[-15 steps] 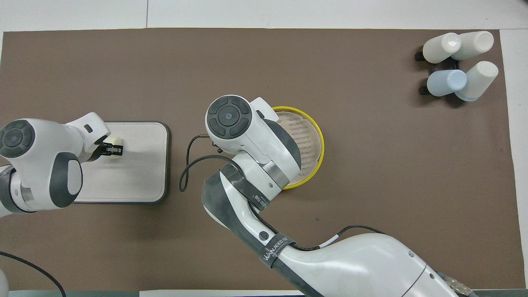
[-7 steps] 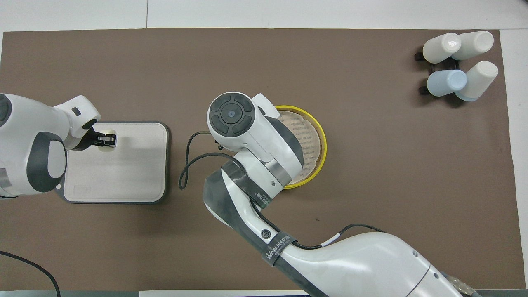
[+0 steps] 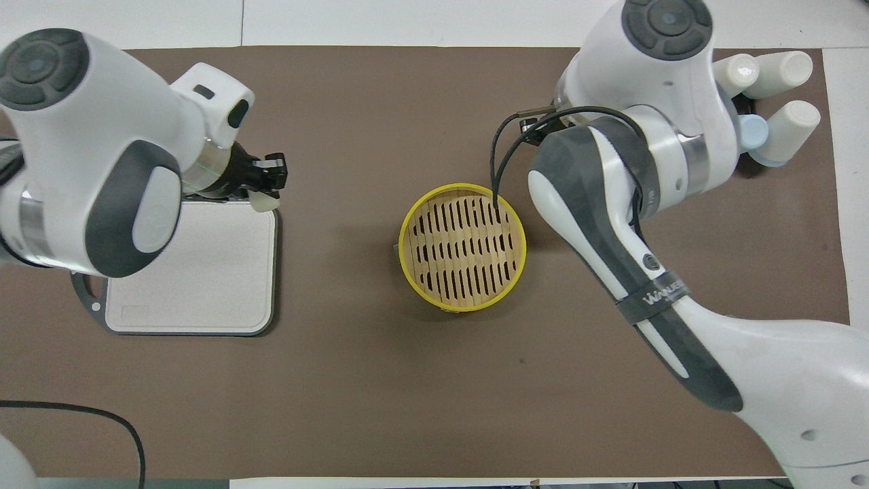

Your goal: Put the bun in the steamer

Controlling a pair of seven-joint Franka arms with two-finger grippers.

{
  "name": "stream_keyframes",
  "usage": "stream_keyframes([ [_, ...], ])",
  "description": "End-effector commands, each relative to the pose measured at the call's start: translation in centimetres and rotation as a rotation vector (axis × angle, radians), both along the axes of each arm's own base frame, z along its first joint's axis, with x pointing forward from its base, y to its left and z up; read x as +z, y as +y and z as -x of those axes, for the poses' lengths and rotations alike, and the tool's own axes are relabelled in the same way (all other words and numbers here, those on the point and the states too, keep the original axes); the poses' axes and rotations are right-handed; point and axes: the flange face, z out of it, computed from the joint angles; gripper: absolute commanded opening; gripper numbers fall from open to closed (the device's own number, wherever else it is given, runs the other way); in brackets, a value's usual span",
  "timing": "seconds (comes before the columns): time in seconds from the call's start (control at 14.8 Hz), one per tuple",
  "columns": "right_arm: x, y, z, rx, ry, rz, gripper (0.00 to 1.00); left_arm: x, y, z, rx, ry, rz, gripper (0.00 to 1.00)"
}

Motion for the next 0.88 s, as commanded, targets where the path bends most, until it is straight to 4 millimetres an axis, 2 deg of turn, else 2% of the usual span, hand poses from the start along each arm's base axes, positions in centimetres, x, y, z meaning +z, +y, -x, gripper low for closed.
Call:
stream_keyframes([
  [0.0,0.9,-5.6,-0.8,0.045,0.013,0.003,0.00,-0.4,-8.0,1.0,0.013,-0.075,0.059,0.29],
  [0.07,0.7,-7.0,-1.1,0.069,0.013,0.006,0.00,-1.3,-10.7,2.5,-0.005,-0.087,0.067,0.30],
  [0.2,0.6,-7.4,-1.1,0.075,0.013,0.008,0.00,-4.2,-15.6,5.5,-0.046,-0.099,0.078,0.30],
  [0.27,0.5,-7.5,-1.2,0.073,0.012,0.012,0.00,-5.5,-16.7,6.5,-0.063,-0.104,0.080,0.30],
  [0.4,0.1,-7.4,-0.6,0.065,0.029,0.017,0.00,-8.4,-18.2,7.4,-0.081,-0.104,0.074,0.31],
  [0.61,-0.6,-6.3,0.3,-0.016,0.040,0.027,0.00,-12.5,-21.2,8.3,-0.083,-0.104,0.049,0.34],
  [0.74,-0.7,-6.0,0.4,-0.019,0.040,0.027,0.00,-13.1,-21.4,8.1,-0.081,-0.117,0.048,0.34],
  [0.81,-0.7,-6.1,0.4,-0.020,0.041,0.029,0.00,-14.1,-21.7,8.2,-0.084,-0.112,0.041,0.34],
])
